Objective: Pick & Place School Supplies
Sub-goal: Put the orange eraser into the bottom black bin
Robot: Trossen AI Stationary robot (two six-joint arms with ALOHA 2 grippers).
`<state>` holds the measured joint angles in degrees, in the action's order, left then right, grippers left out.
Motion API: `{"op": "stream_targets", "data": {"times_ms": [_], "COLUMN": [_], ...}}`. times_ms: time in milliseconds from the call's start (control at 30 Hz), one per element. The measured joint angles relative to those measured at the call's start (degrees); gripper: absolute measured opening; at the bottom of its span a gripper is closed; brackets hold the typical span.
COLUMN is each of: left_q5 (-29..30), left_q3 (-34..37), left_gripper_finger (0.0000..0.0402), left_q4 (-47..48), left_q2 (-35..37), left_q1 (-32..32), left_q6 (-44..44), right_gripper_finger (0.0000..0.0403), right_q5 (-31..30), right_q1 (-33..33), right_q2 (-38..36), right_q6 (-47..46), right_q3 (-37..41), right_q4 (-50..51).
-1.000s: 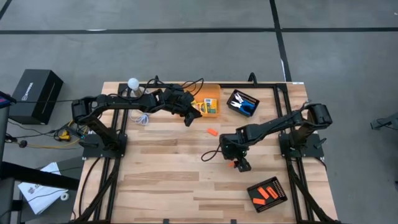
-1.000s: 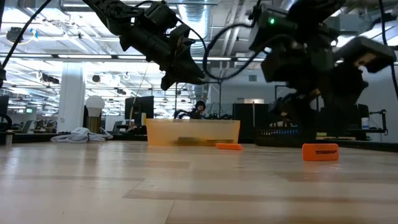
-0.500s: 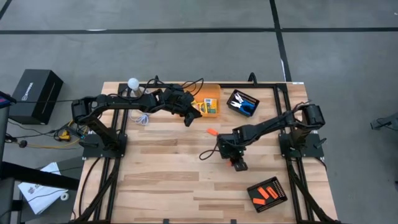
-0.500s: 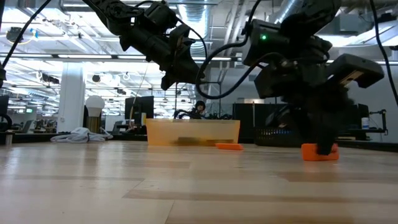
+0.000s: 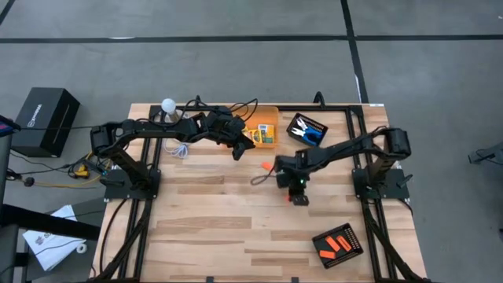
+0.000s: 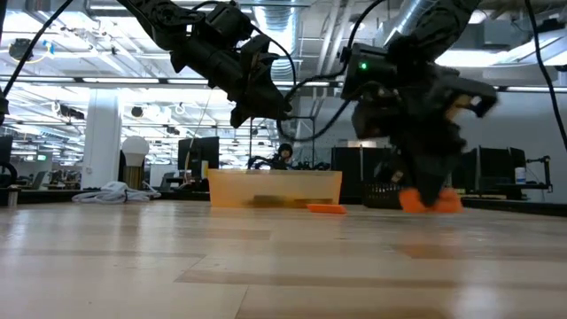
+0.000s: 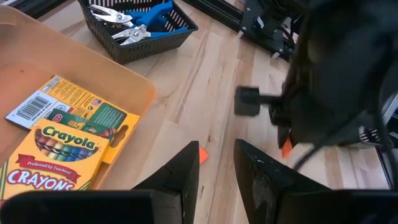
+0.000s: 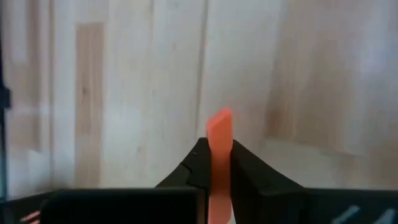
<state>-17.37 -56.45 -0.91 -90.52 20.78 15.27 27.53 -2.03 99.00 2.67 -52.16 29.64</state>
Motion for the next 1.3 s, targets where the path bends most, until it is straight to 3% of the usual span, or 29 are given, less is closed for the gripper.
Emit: {"op": "stream_targets", "data": {"times_ms": [167, 333, 500, 667, 800, 967, 1300], "left_q5": [0.0, 0.0, 0.0, 0.0, 0.0, 0.0, 0.0], "left_q3": [0.0, 0.0, 0.0, 0.0, 0.0, 0.0, 0.0], "left_gripper_finger": [0.0095, 0.0095, 0.0095, 0.0095, 0.0095, 0.0095, 0.0095], "left_q4": [0.0, 0.0, 0.0, 0.0, -0.1, -0.1, -0.2], "left_q2": [0.0, 0.0, 0.0, 0.0, 0.0, 0.0, -0.1], "left_q1": [0.0, 0.0, 0.0, 0.0, 0.0, 0.0, 0.0], "left_q6": [0.0, -0.6, -1.6, -2.0, -2.0, -2.0, -1.9], "right_gripper_finger": [0.0022, 0.0022, 0.0022, 0.0022, 0.0022, 0.0022, 0.0022], "right_q5": [3.8, 3.9, 1.6, -4.8, -10.2, -12.6, -14.6], "right_q1": [-2.4, -1.1, 7.2, 20.6, 31.0, 40.7, 48.9], "right_q2": [-7.2, -17.3, -27.4, -33.4, -34.6, -32.7, -23.6], "right_q6": [-1.8, -7.6, -19.4, -37.8, -51.6, -64.8, -75.8], "right_q3": [0.0, -0.1, -0.1, 0.4, 2.9, 8.9, 17.3], "right_q4": [4.2, 13.3, 19.7, 19.4, 16.3, 4.9, -10.5]}}
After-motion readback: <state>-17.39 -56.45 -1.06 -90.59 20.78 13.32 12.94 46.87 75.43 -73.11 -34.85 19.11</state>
